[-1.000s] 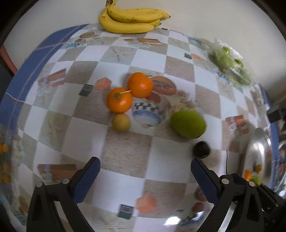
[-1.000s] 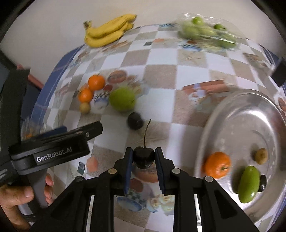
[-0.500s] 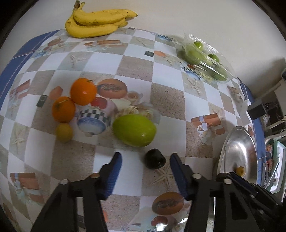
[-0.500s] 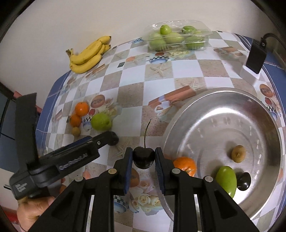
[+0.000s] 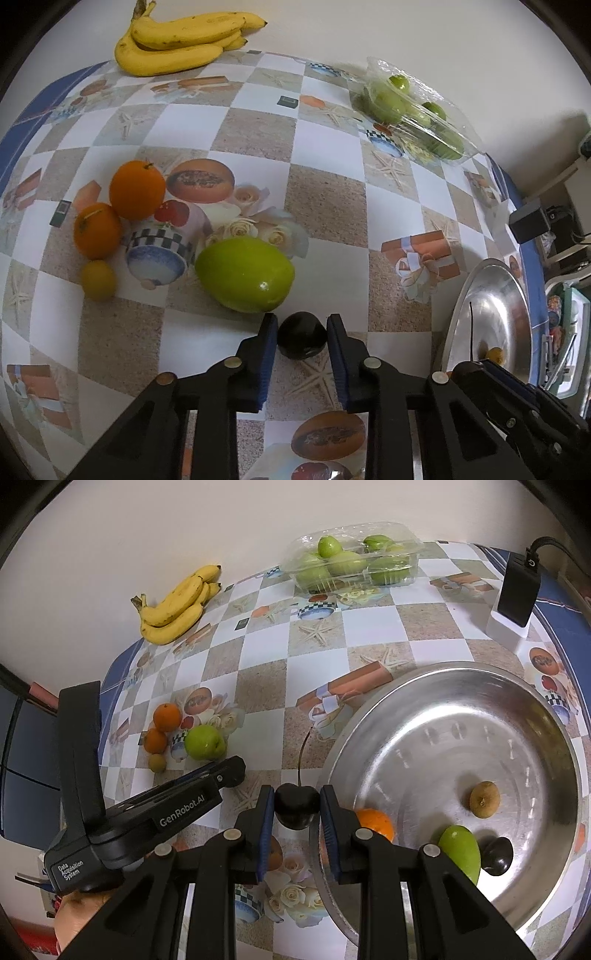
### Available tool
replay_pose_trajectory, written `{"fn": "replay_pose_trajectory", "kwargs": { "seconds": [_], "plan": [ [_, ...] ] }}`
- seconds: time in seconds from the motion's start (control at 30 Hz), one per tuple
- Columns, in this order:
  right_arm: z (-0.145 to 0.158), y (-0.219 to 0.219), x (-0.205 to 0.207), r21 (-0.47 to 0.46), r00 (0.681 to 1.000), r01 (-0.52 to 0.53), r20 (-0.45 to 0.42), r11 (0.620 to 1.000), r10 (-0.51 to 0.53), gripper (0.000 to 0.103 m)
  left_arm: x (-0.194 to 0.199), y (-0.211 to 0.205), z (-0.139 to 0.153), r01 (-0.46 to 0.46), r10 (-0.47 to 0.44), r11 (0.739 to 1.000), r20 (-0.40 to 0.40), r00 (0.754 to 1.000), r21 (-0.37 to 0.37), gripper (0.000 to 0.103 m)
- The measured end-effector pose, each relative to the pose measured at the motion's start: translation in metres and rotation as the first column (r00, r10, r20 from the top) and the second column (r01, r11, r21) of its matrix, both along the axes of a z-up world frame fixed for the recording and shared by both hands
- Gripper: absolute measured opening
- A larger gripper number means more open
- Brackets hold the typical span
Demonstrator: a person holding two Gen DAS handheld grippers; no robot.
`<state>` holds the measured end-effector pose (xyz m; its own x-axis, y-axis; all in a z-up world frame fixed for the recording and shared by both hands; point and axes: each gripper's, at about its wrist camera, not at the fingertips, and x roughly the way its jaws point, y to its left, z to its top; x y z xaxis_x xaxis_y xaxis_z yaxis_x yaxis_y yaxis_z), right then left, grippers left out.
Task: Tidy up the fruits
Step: 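Close left tool on the dark round fruit while right tool lifts the cherry, then carry the dark fruit and cherry in both tools over the steel bowl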
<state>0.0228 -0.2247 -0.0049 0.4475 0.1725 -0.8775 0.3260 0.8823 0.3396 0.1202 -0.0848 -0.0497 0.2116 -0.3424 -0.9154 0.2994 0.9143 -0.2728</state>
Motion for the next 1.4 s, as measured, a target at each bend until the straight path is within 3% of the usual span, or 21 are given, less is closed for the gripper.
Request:
{"fn": "replay_pose_trajectory", "kwargs": {
  "seconds": [0.4, 0.83, 1.4],
  "plan": [
    [0.002, -0.014, -0.006, 0.012, 0.999, 0.04, 0.01, 0.999, -0.04, 0.026, -0.003, -0.003, 0.018, 0.011, -0.011, 1.0, 0.039, 0.999, -0.014, 0.028],
    [-0.006, -0.075, -0.04, -0.031, 0.974, 0.222, -0.03, 0.975, -0.223, 0.026, -0.024, -0.04, 0.045, 0.117, -0.113, 0.992, 0.094, 0.989, -0.041, 0.028],
    [-0.001, -0.124, -0.072, -0.039, 0.926, 0.376, 0.006, 0.926, -0.376, 0.026, -0.073, -0.112, 0.061, 0.329, -0.322, 0.944, 0.189, 0.928, -0.004, 0.028]
  ]
}}
